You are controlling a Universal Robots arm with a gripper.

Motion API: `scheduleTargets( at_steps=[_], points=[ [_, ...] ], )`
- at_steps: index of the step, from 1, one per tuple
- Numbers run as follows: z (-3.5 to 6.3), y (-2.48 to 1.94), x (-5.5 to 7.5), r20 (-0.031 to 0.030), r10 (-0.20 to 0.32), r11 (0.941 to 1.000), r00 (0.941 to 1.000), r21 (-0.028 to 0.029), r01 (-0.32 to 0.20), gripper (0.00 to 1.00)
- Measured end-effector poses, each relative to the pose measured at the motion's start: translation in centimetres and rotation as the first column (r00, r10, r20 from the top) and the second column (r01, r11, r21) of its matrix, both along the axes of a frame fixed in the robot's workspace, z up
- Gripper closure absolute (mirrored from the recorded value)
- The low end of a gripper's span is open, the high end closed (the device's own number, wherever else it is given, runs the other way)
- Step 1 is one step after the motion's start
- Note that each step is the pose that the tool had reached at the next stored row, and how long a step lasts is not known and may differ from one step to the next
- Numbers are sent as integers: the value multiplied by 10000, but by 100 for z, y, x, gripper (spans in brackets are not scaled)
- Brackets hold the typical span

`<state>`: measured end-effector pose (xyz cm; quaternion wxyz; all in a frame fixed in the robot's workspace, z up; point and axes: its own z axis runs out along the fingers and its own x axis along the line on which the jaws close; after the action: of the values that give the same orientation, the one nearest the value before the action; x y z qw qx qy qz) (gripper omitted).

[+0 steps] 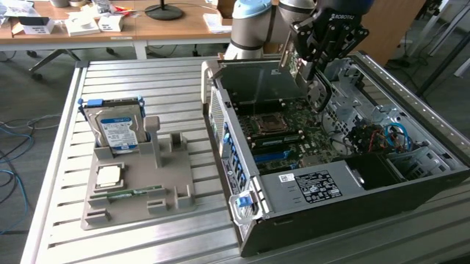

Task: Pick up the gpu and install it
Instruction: 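Pick up the gpu and move the gpu toward the slot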

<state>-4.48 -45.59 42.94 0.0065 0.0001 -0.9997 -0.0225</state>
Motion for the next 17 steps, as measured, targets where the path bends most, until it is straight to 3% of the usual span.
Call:
scheduleTargets(
  at_steps=[11,17],
  points=[
    [-30,0,300,0,21,10000,10000,0,-21,74],
    [-32,1,326,0,24,10000,10000,1,-24,74]
  ],
)
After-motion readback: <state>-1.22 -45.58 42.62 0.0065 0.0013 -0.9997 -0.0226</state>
